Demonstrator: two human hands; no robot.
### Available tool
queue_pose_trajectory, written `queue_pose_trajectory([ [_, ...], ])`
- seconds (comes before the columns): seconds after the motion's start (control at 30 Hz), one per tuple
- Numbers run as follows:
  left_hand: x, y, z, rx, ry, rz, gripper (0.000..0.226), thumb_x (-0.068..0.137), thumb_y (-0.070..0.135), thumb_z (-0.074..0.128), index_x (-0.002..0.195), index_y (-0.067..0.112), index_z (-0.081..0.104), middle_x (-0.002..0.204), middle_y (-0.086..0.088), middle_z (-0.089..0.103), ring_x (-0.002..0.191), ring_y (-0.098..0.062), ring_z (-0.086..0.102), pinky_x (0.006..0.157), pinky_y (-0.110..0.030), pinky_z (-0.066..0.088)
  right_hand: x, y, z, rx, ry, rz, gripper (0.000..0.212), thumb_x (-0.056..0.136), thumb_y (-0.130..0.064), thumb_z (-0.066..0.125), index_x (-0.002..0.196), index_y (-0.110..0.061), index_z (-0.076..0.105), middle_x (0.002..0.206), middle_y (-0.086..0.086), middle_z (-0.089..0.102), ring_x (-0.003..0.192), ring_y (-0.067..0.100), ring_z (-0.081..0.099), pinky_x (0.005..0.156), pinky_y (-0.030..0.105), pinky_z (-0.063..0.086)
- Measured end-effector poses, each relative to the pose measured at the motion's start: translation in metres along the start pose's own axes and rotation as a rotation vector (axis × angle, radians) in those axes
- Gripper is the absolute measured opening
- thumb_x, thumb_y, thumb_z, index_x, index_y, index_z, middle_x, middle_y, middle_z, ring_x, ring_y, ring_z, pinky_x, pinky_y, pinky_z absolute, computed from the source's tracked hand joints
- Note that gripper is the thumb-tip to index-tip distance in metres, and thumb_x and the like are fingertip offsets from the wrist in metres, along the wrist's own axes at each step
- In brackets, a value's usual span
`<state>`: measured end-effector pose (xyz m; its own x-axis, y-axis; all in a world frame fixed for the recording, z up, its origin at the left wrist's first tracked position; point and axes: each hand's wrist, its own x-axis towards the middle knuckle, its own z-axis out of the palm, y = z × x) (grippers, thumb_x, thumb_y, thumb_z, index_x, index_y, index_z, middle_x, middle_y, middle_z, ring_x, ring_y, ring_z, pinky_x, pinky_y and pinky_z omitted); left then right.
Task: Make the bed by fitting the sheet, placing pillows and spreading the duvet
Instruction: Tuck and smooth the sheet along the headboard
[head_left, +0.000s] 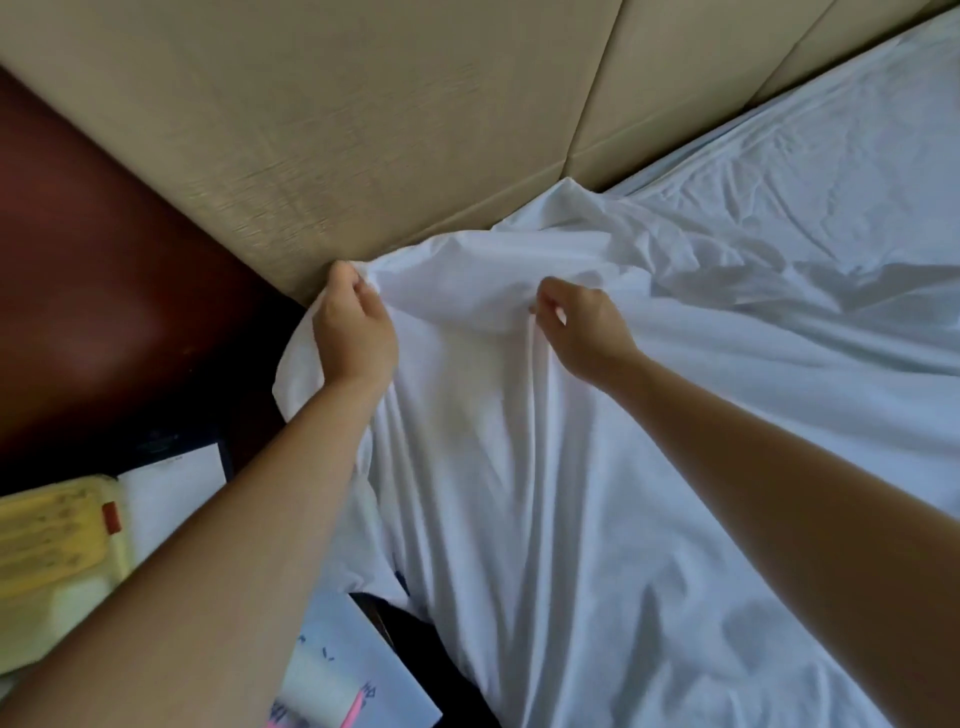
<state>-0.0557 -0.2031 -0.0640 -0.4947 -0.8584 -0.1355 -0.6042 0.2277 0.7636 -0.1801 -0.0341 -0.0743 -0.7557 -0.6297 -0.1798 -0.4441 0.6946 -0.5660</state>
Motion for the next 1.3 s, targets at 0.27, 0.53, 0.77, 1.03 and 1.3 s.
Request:
queue_pose_trajectory([
  [0.27,0.001,-0.008,0.005,0.432,-0.306,0.0,0.023,0.092,0.025,0.048,0.103,0.008,0.058,0.109,-0.01,0.062,0.102,-0.03,0.056,0.082,-0.035,0.043,0.04,0.019,-0.039,-0.129,0.091,0.07,0.033,0.088,-0.017,0.056,0.118,-0.005,0.051,0.133,0.012,0.045,0.12,0.03,0.043,0.09,0.035,0.038],
  [0.53,0.011,0.018,0.027,0.346,-0.336,0.371,0.025,0.086,0.012,0.058,0.109,0.005,0.054,0.122,-0.01,0.046,0.108,-0.029,0.049,0.084,-0.038,0.041,0.07,0.022,-0.041,-0.129,-0.295,0.322,0.107,0.078,-0.035,0.074,0.149,-0.011,-0.002,0.141,0.02,0.039,0.116,0.035,0.051,0.092,0.039,0.042],
  [0.77,0.01,0.014,0.031,0.27,-0.301,0.365,0.04,0.087,0.016,0.058,0.125,0.009,0.046,0.122,-0.008,0.05,0.109,-0.028,0.052,0.084,-0.042,0.045,0.037,0.038,-0.031,0.049,-0.381,0.393,0.039,0.086,-0.022,0.065,0.115,-0.022,0.039,0.088,0.003,0.048,0.067,0.025,0.054,0.038,0.028,0.045],
  [1.03,0.007,0.025,0.046,0.6,-0.441,0.297,0.068,0.092,0.037,0.052,0.145,0.008,0.022,0.139,-0.013,0.037,0.126,-0.031,0.041,0.093,-0.041,0.04,-0.007,0.037,-0.057,-0.126,-0.431,0.169,0.021,0.092,-0.024,0.051,0.072,-0.027,0.044,0.065,-0.006,0.049,0.068,0.024,0.055,0.064,0.028,0.041],
  [1.3,0.002,0.033,0.051,0.769,-0.648,0.476,0.096,0.078,0.047,0.067,0.148,0.016,0.009,0.137,-0.009,0.043,0.119,-0.029,0.051,0.086,-0.039,0.045,-0.034,0.017,-0.085,-0.734,-0.584,0.116,0.033,0.089,-0.041,0.056,0.117,-0.024,0.054,0.117,0.004,0.061,0.108,0.027,0.059,0.075,0.028,0.036],
])
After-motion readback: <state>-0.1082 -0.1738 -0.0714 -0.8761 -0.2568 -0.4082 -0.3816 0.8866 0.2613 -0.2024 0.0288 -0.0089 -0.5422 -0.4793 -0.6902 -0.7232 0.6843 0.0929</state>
